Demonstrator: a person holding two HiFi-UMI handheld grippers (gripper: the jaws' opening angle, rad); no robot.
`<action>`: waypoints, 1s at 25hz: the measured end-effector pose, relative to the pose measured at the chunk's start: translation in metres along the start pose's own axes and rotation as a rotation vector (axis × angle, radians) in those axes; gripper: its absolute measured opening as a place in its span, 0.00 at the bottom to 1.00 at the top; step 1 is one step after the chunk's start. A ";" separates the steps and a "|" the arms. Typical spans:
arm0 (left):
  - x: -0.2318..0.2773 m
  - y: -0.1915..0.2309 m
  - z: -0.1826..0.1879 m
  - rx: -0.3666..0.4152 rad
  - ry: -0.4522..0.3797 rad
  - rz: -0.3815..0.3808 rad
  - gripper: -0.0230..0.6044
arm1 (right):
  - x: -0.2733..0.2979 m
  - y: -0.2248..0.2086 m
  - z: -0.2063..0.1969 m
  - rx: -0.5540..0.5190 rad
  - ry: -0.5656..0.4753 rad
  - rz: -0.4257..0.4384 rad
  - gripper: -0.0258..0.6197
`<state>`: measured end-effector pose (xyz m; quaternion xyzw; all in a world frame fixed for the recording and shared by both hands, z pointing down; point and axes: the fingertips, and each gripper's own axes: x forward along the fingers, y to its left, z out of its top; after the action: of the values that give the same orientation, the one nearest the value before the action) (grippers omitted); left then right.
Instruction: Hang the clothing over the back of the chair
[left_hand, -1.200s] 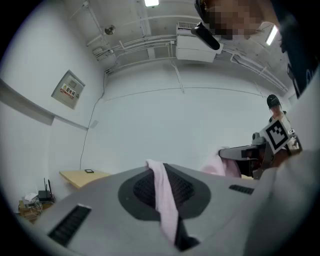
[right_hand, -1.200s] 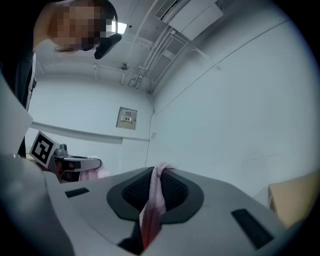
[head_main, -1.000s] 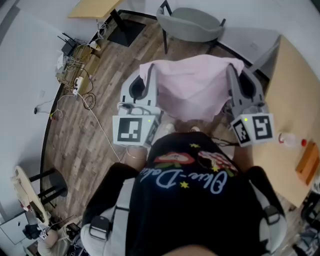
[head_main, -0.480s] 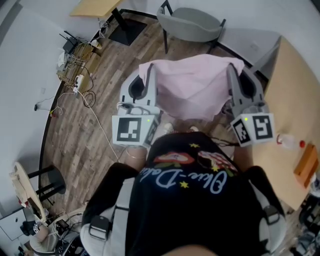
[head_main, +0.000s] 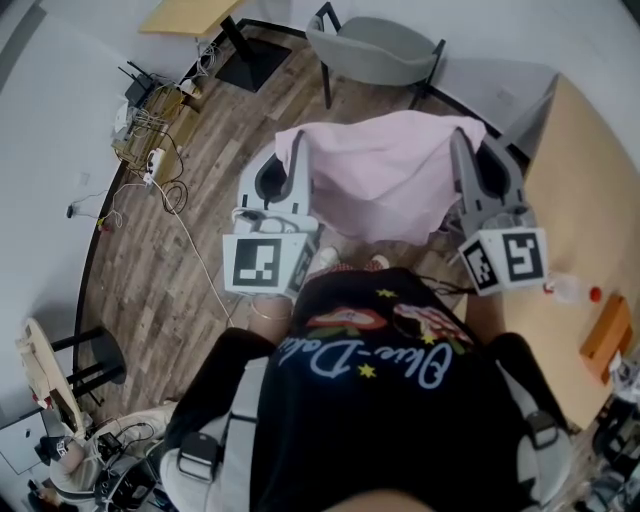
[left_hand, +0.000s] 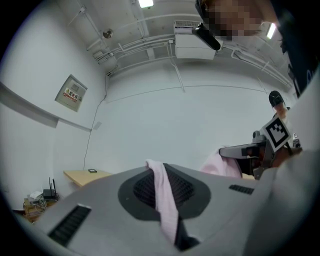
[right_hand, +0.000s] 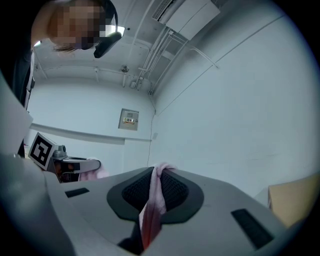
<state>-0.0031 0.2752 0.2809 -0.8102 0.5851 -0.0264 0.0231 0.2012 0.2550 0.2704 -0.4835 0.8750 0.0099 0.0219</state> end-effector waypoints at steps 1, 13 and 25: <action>0.001 -0.001 0.000 0.001 0.004 0.003 0.05 | 0.000 -0.002 0.000 -0.005 0.000 0.001 0.09; 0.003 0.015 -0.001 0.010 0.016 0.028 0.05 | 0.021 0.003 0.001 0.000 -0.004 0.031 0.09; 0.044 0.059 0.002 -0.001 -0.012 0.007 0.05 | 0.068 0.002 0.003 -0.015 -0.011 -0.017 0.09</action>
<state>-0.0450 0.2148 0.2750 -0.8084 0.5876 -0.0210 0.0264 0.1629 0.1987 0.2639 -0.4911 0.8706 0.0190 0.0232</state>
